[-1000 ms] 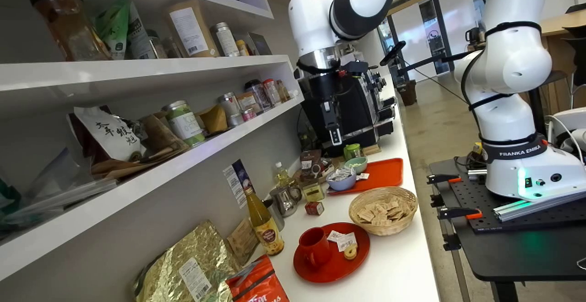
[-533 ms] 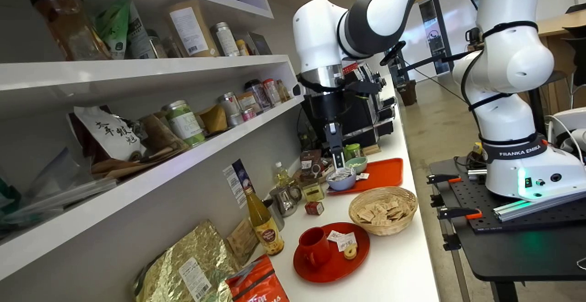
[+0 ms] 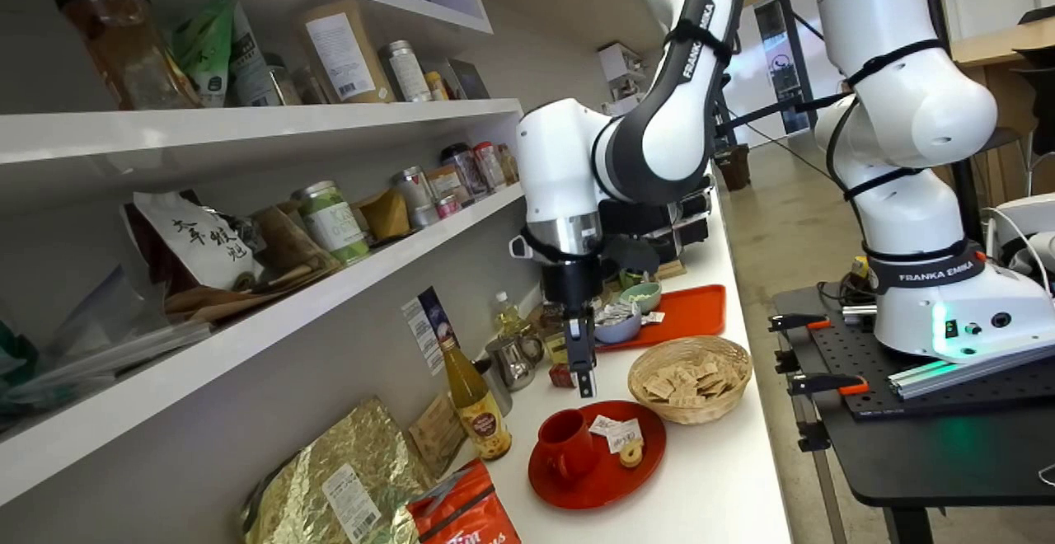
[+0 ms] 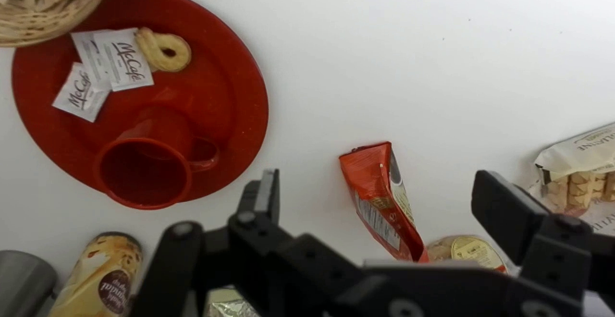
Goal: Put the orange packet on the bottom shelf.
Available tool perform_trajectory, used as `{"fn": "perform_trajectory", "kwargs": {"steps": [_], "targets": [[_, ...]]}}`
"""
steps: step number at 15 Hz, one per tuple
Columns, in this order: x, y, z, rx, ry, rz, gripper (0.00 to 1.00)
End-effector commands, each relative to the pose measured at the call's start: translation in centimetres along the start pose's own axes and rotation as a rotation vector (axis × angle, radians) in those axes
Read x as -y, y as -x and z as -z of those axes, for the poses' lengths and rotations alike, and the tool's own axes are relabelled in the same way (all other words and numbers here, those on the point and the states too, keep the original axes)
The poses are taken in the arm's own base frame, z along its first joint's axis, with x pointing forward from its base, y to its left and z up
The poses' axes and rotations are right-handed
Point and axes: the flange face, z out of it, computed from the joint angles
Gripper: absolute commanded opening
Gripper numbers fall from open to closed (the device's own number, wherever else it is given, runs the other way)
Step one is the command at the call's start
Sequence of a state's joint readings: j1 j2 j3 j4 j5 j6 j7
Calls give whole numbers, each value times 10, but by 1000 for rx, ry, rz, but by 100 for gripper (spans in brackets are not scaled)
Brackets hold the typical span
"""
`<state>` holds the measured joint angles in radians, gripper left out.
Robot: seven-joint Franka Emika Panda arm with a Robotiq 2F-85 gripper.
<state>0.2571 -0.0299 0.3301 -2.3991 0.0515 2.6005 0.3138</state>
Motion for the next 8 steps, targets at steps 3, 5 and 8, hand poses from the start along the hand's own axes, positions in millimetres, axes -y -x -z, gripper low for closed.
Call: {"fn": "perform_trajectory", "kwargs": {"steps": [3,5,8], "targets": [[32,-39,-69,-117,-68,11,100],[41,-51,-85,-204,-108,-12,100],[42,-64,-97,-320,-127,10,100]]}}
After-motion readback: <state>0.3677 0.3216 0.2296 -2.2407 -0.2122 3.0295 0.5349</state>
